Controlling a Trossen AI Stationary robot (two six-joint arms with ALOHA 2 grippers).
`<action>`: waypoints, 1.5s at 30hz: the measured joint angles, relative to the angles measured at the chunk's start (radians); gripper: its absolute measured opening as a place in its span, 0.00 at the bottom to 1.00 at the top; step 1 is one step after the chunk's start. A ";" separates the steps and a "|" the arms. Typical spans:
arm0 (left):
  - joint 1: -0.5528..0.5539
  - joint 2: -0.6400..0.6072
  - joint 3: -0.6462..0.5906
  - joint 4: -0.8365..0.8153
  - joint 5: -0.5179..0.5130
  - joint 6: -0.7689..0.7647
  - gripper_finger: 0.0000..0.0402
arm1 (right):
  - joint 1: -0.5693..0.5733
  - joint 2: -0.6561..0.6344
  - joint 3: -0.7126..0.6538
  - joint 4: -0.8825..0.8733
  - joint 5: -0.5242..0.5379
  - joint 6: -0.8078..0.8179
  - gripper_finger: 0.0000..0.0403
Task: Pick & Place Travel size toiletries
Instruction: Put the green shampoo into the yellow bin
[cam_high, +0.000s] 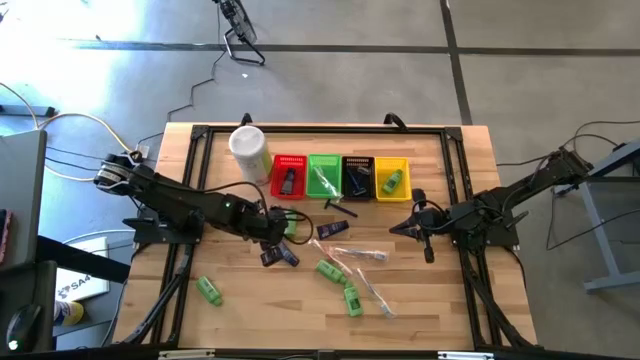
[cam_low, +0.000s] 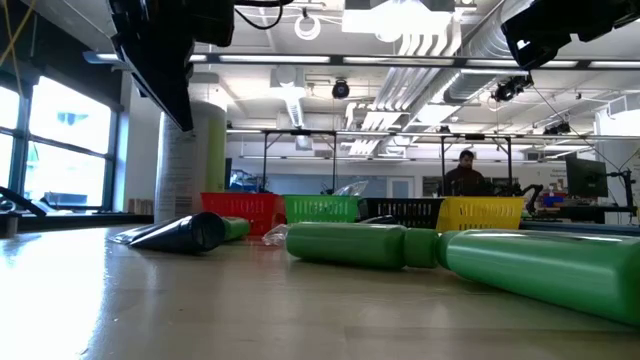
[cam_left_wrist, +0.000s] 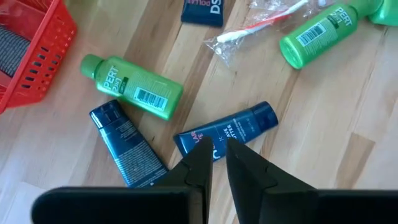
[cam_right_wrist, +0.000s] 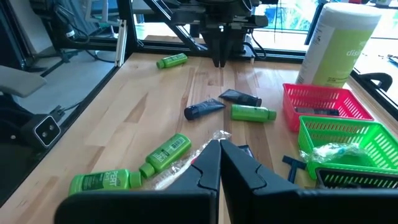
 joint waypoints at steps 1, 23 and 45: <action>0.000 0.000 0.000 0.000 0.000 0.000 0.10 | 0.000 0.000 0.000 0.000 0.000 0.000 0.01; 0.001 0.001 0.000 0.001 -0.003 -0.037 0.11 | 0.000 0.000 0.000 0.000 0.000 0.000 0.01; 0.000 0.002 0.000 0.000 -0.003 -0.053 0.74 | 0.000 0.000 0.000 0.000 0.000 0.000 0.01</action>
